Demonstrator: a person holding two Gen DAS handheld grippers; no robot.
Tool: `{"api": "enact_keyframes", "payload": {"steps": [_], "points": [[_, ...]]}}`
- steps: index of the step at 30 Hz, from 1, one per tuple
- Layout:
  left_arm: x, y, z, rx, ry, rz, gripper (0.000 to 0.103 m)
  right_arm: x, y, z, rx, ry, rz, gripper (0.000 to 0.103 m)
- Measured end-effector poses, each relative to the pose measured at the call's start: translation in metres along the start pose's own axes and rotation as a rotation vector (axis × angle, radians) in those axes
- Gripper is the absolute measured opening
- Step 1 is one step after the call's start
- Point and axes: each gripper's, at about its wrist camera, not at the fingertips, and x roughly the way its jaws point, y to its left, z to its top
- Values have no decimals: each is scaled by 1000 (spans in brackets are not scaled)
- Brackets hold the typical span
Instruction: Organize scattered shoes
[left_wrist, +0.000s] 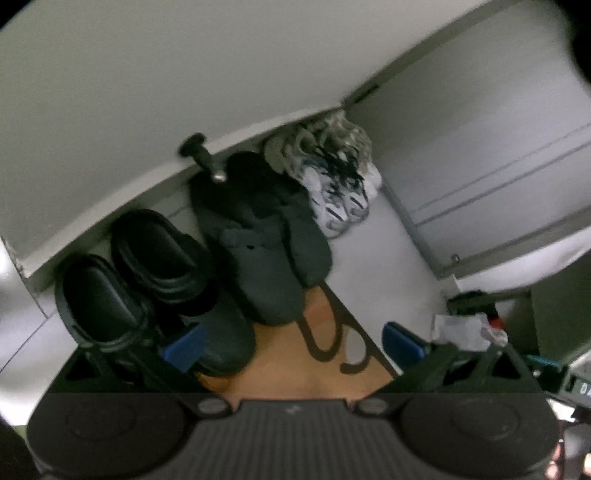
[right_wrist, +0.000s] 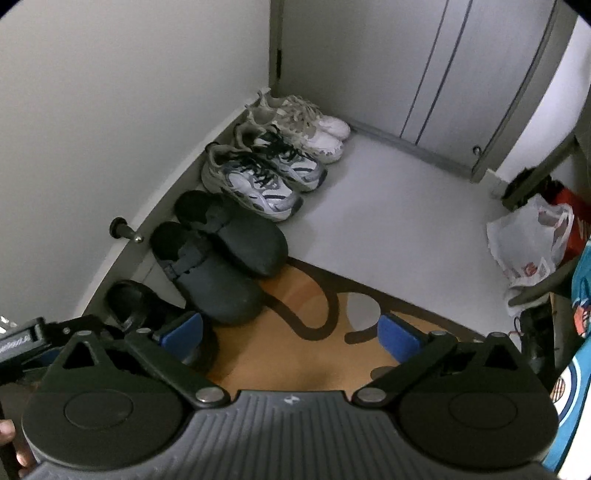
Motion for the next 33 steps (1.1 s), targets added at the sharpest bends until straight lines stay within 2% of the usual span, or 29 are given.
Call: {"api": "enact_keyframes", "payload": {"steps": [2,6,10,14,17,19,24,30,33], "points": [[-7,-20,1,104,-29,33,103,0,-7,0,47,20,23,103],[-10,-38,-1,151,-30,37,103,-4,-18,1,136,29,59,103],[-18,-53,-12,189,-59,35,103,-17,-22,-3,161,-37,0,103],[-23,-71,-21,278,-42,63,103,-17,-25,-7,176,-31,-16,103],[-28,-76,-29,291,-56,61,103,-15,-21,-12,162,-18,-25,103],[-27,-76,-33,293,-35,52,103,-13,-20,-12,158,-12,-35,103],[-30,-79,-39,337,-58,47,103,-5,-27,-14,203,36,-44,103],[-29,-89,-38,375,-79,53,103,8,-21,-19,234,124,-16,103],[-27,-88,-37,361,-67,45,103,9,-17,-16,231,126,-9,103]]}}
